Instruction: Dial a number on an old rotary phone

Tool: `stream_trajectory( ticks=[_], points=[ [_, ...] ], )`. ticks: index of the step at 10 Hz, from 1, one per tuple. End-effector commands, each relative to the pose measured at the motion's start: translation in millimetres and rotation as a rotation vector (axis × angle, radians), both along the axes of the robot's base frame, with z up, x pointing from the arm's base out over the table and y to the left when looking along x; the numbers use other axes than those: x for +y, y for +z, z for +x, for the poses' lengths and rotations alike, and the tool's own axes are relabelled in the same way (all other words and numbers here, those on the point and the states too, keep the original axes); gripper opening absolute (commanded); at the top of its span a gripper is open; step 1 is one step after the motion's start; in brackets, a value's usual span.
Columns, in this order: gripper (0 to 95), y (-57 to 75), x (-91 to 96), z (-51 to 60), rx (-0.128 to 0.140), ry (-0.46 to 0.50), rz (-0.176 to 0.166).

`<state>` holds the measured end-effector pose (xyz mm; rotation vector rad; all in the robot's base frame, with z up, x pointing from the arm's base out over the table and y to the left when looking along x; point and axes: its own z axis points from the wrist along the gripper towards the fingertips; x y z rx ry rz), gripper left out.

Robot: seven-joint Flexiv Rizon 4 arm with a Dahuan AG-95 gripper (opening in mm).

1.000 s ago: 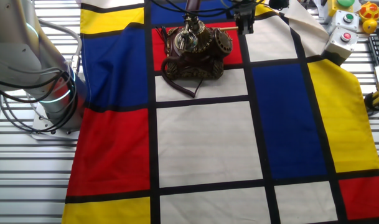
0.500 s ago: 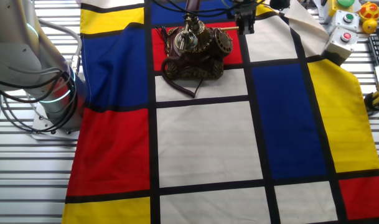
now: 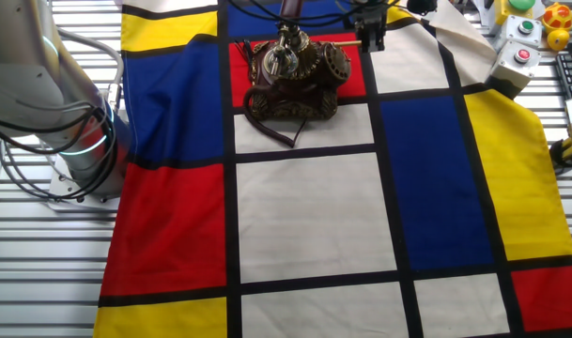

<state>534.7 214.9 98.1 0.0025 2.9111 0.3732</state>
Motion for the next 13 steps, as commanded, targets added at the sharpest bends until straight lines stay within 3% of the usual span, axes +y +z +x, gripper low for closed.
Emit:
stream_trajectory(
  ticks=[1, 13],
  points=[
    [0.0, -0.3, 0.6, 2.6, 0.001, -0.002, 0.003],
    [0.0, -6.0, 6.3, 5.5, -0.006, 0.005, -0.020]
  ],
)
